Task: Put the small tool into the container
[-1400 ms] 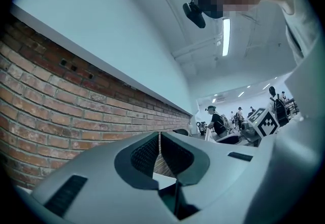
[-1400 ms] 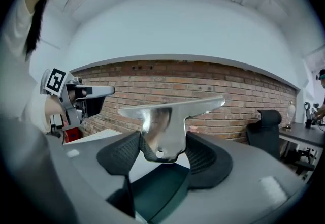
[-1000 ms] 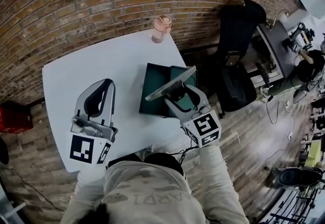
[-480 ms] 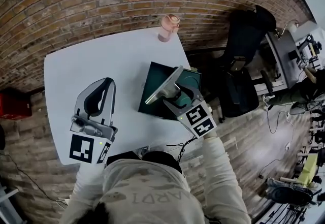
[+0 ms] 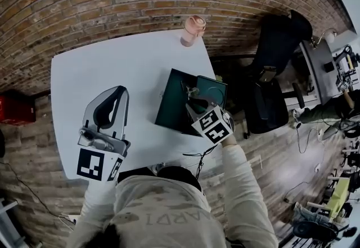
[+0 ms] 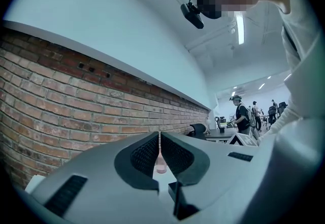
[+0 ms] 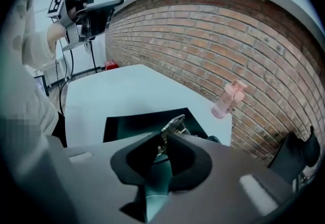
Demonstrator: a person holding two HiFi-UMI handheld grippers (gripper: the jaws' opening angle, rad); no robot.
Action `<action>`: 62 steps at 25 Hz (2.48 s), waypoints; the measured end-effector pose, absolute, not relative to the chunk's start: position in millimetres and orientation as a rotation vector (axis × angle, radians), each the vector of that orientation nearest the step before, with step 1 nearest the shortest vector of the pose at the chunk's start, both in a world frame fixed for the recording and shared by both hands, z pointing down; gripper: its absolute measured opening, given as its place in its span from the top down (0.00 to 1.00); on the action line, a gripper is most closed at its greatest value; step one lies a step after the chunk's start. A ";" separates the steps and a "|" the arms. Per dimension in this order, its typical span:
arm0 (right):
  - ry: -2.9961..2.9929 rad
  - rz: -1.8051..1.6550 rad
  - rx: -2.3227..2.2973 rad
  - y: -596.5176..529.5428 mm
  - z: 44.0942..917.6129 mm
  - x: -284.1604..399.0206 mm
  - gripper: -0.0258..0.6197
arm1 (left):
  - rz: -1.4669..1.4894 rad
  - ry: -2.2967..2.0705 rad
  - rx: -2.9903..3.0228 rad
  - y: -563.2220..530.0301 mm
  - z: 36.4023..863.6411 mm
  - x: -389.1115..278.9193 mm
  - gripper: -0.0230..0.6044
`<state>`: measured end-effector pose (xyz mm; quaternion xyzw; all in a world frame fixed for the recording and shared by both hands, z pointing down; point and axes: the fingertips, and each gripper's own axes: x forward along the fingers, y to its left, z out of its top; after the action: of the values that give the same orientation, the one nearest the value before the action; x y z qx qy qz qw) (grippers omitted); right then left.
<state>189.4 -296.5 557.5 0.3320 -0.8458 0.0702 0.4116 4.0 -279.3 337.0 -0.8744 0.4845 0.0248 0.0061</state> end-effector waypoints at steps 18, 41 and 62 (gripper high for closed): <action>-2.110 0.371 0.839 -312.3 588.8 153.9 0.87 | 0.038 1.593 -2.710 -290.3 343.2 -19.8 0.94; -1.944 0.448 0.913 -309.8 620.8 163.4 0.82 | 0.027 1.588 -2.723 -299.4 347.2 -34.8 0.94; -2.068 0.432 1.340 -297.5 555.9 179.9 0.95 | 0.020 1.383 -2.826 -294.8 347.1 -28.5 0.94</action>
<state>179.9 -297.5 555.9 0.5083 -0.7847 0.1641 0.3145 -28.5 -294.8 347.1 -0.8983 0.4394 0.0062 -0.0025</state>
